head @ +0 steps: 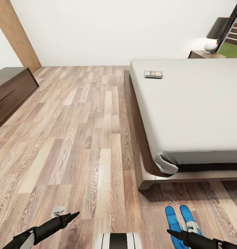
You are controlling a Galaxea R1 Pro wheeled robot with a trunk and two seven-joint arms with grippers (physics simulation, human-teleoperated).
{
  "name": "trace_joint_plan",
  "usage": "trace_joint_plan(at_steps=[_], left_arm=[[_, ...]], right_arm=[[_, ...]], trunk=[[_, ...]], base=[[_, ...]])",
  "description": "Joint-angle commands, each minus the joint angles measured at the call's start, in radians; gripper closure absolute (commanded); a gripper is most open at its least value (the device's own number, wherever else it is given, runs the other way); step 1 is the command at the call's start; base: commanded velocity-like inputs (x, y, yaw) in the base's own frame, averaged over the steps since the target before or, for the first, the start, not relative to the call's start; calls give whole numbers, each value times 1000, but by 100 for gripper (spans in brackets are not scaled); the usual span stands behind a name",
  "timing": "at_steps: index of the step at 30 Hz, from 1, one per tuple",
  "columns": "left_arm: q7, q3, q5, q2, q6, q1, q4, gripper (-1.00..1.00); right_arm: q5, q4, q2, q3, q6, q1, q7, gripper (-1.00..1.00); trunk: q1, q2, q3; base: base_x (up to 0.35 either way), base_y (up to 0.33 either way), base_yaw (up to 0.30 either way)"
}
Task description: In the bedroom, move the book from the bed onto either nightstand, and place the two sandals side by side next to the bed.
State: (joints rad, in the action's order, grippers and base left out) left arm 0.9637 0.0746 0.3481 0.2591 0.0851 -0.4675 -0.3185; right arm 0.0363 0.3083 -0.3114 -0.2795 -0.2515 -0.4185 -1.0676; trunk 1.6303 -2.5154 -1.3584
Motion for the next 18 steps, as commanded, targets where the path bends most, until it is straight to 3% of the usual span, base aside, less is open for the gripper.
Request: trace_joint_plan(at_steps=[1, 12, 18], left_arm=[[4, 3, 4, -3, 9, 0, 3, -100], [-4, 4, 3, -12, 7, 0, 7, -100], [-64, 2, 3, -14, 6, 0, 7, -100]], right_arm=[[4, 0, 0, -3, 6, 0, -3, -100], [4, -2, 1, -3, 37, 0, 3, -100], [2, -2, 2, -3, 38, 0, 4, -100]], trunk=[[-1, 0, 3], [-6, 3, 46], [-8, 4, 69]], base=[[0, 0, 0], [0, 0, 0], [0, 0, 0]])
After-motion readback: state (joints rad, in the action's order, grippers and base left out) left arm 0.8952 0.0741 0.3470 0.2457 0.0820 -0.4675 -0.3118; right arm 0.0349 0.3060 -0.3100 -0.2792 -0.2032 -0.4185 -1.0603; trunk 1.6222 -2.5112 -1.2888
